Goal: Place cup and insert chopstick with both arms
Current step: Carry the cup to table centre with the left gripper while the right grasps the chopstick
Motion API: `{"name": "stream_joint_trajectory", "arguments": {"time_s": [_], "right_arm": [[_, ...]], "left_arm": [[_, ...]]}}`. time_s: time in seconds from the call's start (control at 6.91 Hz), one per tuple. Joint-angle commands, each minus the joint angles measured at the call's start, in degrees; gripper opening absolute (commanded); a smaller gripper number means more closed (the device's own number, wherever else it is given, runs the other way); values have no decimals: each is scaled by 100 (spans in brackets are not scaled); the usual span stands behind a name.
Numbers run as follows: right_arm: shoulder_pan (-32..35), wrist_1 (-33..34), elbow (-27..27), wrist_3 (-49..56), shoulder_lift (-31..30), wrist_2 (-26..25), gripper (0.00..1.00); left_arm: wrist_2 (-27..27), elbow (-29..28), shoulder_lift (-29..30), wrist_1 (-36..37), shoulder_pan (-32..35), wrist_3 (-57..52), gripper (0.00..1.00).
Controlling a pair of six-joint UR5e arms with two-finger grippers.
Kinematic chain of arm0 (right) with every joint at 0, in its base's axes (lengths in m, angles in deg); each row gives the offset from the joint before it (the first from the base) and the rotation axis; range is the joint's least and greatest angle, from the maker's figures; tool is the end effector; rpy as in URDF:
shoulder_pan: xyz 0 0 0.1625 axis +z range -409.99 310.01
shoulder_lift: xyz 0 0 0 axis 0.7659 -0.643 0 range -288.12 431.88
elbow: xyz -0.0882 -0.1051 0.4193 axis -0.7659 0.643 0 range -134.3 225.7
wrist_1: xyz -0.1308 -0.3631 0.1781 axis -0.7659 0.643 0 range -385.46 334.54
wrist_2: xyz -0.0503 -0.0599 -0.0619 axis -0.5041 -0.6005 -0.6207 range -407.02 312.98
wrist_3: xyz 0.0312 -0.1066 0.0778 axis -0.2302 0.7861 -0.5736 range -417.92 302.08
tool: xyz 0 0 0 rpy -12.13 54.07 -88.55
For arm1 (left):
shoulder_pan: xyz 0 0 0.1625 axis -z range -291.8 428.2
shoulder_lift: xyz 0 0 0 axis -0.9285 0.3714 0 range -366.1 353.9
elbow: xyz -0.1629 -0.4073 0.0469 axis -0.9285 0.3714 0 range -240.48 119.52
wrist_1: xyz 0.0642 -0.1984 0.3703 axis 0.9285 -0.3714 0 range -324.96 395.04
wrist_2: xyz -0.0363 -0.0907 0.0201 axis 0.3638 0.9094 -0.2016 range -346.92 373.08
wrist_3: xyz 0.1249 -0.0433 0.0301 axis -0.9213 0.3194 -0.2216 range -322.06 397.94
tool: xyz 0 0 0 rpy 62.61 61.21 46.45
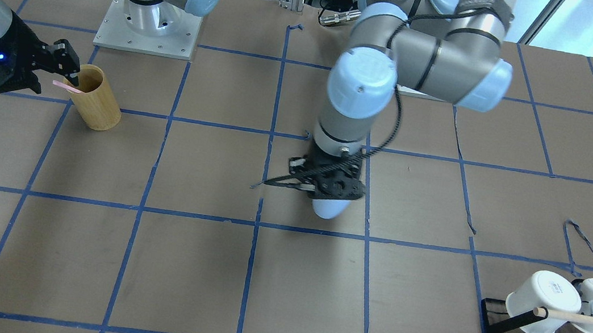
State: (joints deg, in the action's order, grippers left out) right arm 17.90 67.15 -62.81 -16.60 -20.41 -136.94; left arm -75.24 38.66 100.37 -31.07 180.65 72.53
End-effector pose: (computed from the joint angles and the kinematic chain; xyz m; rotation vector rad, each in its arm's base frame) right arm -0.0400 -0.4532 0.3354 -0.5005 2.9582 0.3035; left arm -0.3501 -0.4879 0.2726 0.3317 -3.1120 -0.0633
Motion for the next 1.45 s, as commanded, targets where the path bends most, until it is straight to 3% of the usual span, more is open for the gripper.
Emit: {"name": "stream_joint_trajectory", "arguments": {"time_s": [0.0,0.29,0.43,0.58,0.87,1.01,1.3], "right_arm": [[6,-14,-30,-10,0,1,38],[6,-14,-22,-19,-9,1,26],[6,-14,-22,-19,-9,1,20],[6,-14,-22,-19,-26,-8,13],[6,-5,66,-28,-70,-17,12],[6,-84,188,-54,-79,-17,12],[14,-662,810,-648,-88,9,9]], "left_arm": [[121,219,198,568,646,1233,0],[95,273,426,993,664,1297,0],[60,246,453,995,655,1201,53],[77,238,454,1004,655,1174,100],[104,-85,121,734,410,474,100],[113,-444,-176,-174,313,227,95],[166,-825,-1141,-2002,-159,-1043,97]]}}
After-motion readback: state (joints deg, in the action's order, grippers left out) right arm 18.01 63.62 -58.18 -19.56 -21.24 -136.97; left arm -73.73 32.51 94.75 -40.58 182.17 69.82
